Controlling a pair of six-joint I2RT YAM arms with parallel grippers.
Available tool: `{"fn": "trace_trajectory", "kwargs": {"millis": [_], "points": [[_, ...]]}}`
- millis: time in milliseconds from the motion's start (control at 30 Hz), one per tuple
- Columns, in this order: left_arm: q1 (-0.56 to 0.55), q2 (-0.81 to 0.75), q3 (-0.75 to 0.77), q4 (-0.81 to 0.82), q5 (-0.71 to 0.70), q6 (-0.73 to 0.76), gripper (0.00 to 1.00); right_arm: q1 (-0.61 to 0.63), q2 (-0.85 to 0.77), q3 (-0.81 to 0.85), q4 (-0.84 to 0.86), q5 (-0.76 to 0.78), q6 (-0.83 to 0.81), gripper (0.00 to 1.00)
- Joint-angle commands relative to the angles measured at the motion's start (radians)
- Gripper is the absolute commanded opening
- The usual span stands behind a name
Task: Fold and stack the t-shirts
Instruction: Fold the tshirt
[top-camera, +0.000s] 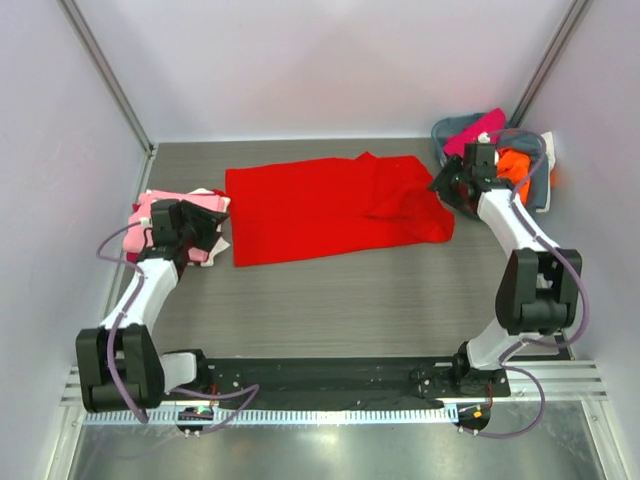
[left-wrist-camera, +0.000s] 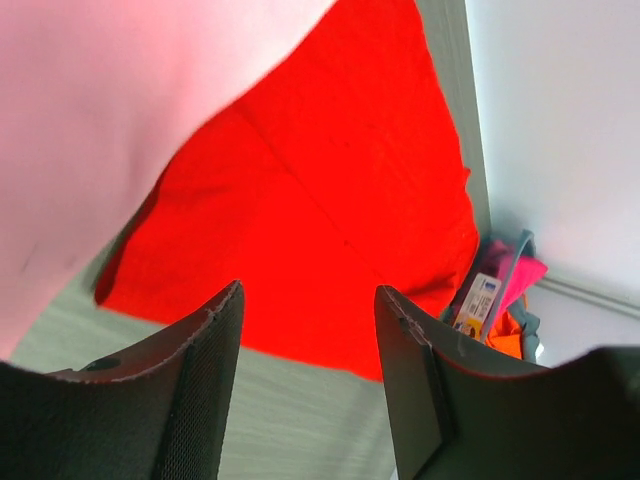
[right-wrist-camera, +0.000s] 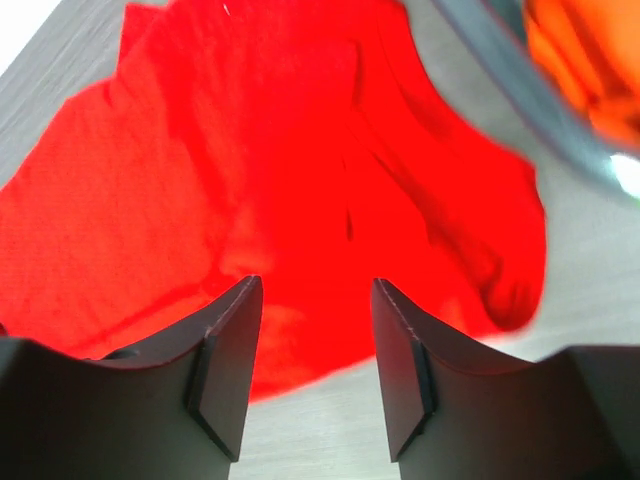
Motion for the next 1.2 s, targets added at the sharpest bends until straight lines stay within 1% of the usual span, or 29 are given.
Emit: {"fn": "trace_trajectory", "kwargs": {"millis": [0, 33, 100, 200, 233, 267, 333, 400, 533, 667, 767, 800, 1033, 1133, 1167], "points": [[-0.017, -0.108, -0.091, -0.049, -0.019, 0.02, 0.56, 0.0, -0.184, -0.155, 0.169, 0.036, 0.066, 0.52], [-0.021, -0.137, -0.134, -0.051, -0.026, 0.014, 0.56, 0.0, -0.213, -0.255, 0.195, 0.069, 0.076, 0.52], [-0.033, -0.209, -0.181, -0.046, -0.052, -0.014, 0.55, 0.0, -0.297, -0.346, 0.237, 0.097, 0.108, 0.51], [-0.06, -0.28, -0.258, -0.034, -0.094, -0.046, 0.54, -0.002, -0.365, -0.527, 0.33, 0.111, 0.152, 0.5], [-0.06, -0.295, -0.278, -0.026, -0.105, -0.058, 0.54, -0.002, -0.376, -0.558, 0.349, 0.111, 0.169, 0.5], [-0.091, -0.308, -0.309, -0.019, -0.114, -0.068, 0.53, -0.002, -0.385, -0.588, 0.37, 0.11, 0.184, 0.5], [-0.116, -0.335, -0.338, 0.001, -0.146, -0.101, 0.52, -0.003, -0.398, -0.67, 0.45, 0.107, 0.232, 0.5], [-0.145, -0.344, -0.372, 0.017, -0.168, -0.123, 0.52, -0.003, -0.401, -0.732, 0.531, 0.105, 0.273, 0.53], [-0.185, -0.337, -0.399, 0.05, -0.236, -0.15, 0.51, -0.003, -0.379, -0.789, 0.628, 0.134, 0.324, 0.53], [-0.197, -0.302, -0.422, 0.093, -0.26, -0.161, 0.5, -0.005, -0.304, -0.805, 0.699, 0.168, 0.35, 0.49], [-0.197, -0.265, -0.441, 0.115, -0.27, -0.174, 0.48, -0.009, -0.246, -0.8, 0.734, 0.177, 0.37, 0.48], [-0.197, -0.256, -0.444, 0.154, -0.272, -0.175, 0.48, -0.011, -0.234, -0.796, 0.751, 0.182, 0.375, 0.48], [-0.197, -0.197, -0.451, 0.193, -0.289, -0.172, 0.46, -0.031, -0.134, -0.768, 0.779, 0.212, 0.382, 0.46], [-0.197, -0.182, -0.458, 0.207, -0.303, -0.177, 0.46, -0.043, -0.099, -0.757, 0.791, 0.219, 0.375, 0.43], [-0.197, -0.179, -0.459, 0.213, -0.304, -0.178, 0.46, -0.046, -0.089, -0.751, 0.789, 0.22, 0.373, 0.4]]}}
